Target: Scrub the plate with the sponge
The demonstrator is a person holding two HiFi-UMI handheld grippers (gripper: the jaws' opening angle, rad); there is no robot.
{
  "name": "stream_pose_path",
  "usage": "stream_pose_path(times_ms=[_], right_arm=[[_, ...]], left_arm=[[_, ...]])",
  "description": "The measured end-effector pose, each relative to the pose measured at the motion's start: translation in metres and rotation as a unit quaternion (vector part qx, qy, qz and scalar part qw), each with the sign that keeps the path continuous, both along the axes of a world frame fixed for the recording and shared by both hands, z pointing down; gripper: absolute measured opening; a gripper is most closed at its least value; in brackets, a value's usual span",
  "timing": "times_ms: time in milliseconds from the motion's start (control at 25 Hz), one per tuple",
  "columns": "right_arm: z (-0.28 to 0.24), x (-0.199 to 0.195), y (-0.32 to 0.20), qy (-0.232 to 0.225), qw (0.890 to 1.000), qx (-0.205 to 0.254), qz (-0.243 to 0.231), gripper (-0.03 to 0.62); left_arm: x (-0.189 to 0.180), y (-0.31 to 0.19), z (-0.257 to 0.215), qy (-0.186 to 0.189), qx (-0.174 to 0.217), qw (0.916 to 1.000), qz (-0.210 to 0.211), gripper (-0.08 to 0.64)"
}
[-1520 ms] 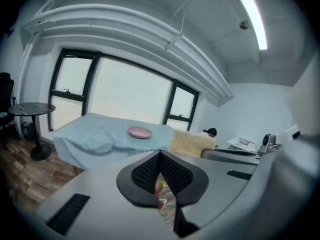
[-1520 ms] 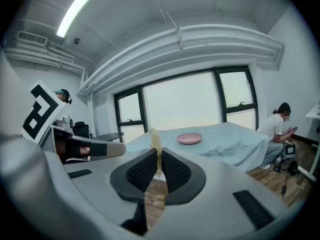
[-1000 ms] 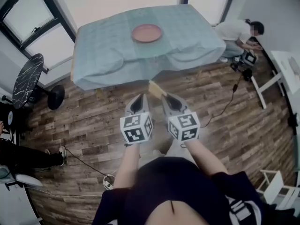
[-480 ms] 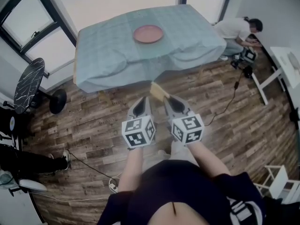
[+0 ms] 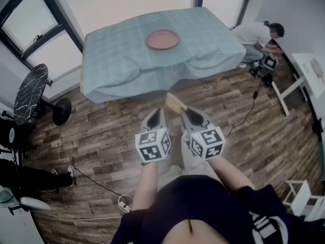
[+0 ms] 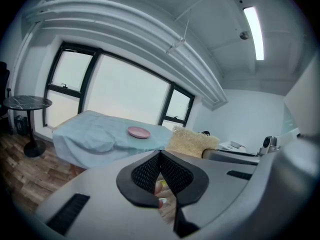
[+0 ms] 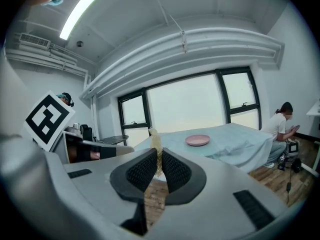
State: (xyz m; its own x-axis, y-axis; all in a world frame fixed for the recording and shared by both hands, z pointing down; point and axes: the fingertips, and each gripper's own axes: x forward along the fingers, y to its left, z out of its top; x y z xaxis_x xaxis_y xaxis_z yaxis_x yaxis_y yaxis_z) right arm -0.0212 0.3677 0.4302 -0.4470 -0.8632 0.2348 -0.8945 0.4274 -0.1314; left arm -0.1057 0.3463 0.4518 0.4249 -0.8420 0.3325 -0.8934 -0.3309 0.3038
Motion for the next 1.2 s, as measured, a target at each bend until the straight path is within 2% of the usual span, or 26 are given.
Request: stream_pose_path(times_ms=[440, 760, 1040, 1200], right_arm=[[0.009, -0.001, -0.049, -0.004, 1.0, 0.0, -0.008, 0.035], [0.009, 0.008, -0.123, -0.015, 1.0, -0.004, -0.006, 0.035], [0.0, 0.012, -0.191, -0.014, 1.0, 0.003, -0.028, 0.035], [-0.004, 0.015, -0.233, -0.008, 0.999, 0.005, -0.045, 0.035]], left_arm=[[0.004, -0.048, 0.012, -0.002, -0.01, 0.9999, -0.006, 0.009], [0.004, -0.113, 0.012, -0.011, -0.011, 0.9997, -0.018, 0.008], [0.011, -0.176, 0.005, -0.019, -0.009, 0.9992, -0.034, 0.009], [0.014, -0.215, 0.003, -0.011, -0.015, 0.9987, -0.048, 0.009]])
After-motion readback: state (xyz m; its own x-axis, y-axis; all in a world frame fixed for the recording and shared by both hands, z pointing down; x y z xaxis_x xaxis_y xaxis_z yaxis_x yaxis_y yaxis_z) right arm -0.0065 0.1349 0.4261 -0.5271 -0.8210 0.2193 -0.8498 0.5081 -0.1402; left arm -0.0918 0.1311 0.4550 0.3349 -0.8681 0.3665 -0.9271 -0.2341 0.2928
